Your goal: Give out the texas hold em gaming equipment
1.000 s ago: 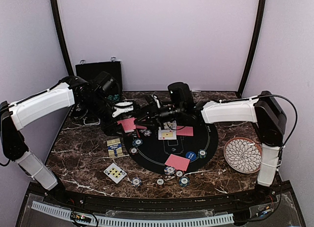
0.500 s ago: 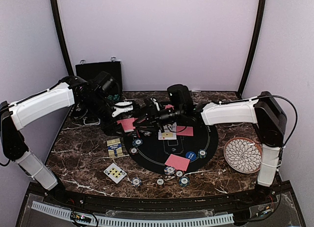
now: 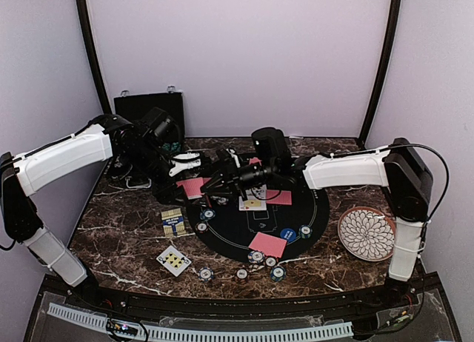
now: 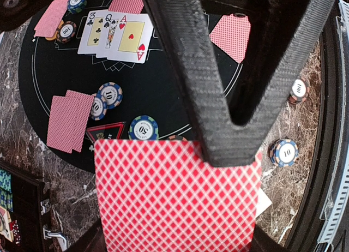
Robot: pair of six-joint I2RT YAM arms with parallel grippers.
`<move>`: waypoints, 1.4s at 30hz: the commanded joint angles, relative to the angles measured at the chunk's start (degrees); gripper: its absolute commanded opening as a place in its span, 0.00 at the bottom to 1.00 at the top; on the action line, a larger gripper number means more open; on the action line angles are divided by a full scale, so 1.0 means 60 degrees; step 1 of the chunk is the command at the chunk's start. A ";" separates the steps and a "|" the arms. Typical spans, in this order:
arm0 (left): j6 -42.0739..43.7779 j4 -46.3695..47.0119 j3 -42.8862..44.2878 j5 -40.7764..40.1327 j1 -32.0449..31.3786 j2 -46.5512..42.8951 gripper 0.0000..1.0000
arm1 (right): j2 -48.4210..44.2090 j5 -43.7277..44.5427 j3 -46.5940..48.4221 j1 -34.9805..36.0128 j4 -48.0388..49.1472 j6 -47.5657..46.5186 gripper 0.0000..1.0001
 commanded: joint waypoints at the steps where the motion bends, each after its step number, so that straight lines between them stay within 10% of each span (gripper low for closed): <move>1: 0.0045 0.0043 0.0041 -0.0035 0.0046 -0.0171 0.00 | -0.0279 -0.0129 0.0110 0.0059 0.0333 -0.0030 0.00; 42: 0.0044 0.0085 0.0032 -0.0121 0.0036 -0.0129 0.00 | -0.2487 -0.0316 -0.2744 -0.1632 0.1099 0.0133 0.00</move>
